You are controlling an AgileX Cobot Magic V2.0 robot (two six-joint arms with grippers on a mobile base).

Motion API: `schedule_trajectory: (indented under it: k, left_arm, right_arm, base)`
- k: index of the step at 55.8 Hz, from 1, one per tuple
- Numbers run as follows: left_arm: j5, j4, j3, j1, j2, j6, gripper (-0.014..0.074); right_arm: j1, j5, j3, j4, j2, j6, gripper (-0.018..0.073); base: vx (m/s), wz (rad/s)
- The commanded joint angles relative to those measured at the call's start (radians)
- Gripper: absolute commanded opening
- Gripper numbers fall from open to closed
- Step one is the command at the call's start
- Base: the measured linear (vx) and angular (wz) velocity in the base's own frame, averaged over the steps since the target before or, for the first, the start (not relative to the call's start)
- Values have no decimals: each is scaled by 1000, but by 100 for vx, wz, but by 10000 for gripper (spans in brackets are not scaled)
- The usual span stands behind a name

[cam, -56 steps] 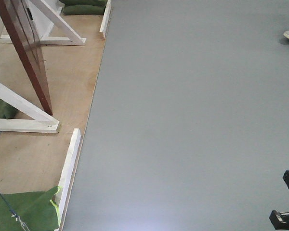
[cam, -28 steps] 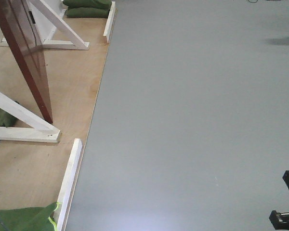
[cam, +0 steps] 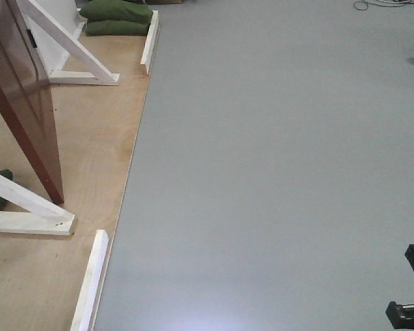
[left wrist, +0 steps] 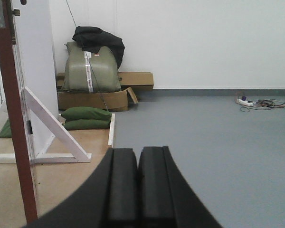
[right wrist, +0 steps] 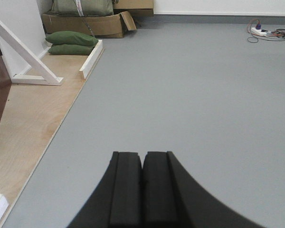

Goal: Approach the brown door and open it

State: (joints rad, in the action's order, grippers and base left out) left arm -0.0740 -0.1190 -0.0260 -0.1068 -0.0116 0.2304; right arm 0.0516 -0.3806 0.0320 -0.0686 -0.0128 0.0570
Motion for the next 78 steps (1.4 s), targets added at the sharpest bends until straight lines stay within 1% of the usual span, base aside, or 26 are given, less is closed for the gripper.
schedule_trajectory:
  k: [1,78]
  left_arm:
    - [80,8,23,-1,-14,10,136]
    - [74,8,23,-1,-13,10,136]
  right_arm:
    - [2,79,4,7,-6,9,0]
    - [2,76,4,7,-6,9,0]
  base:
    - [36,5]
    - [42,2]
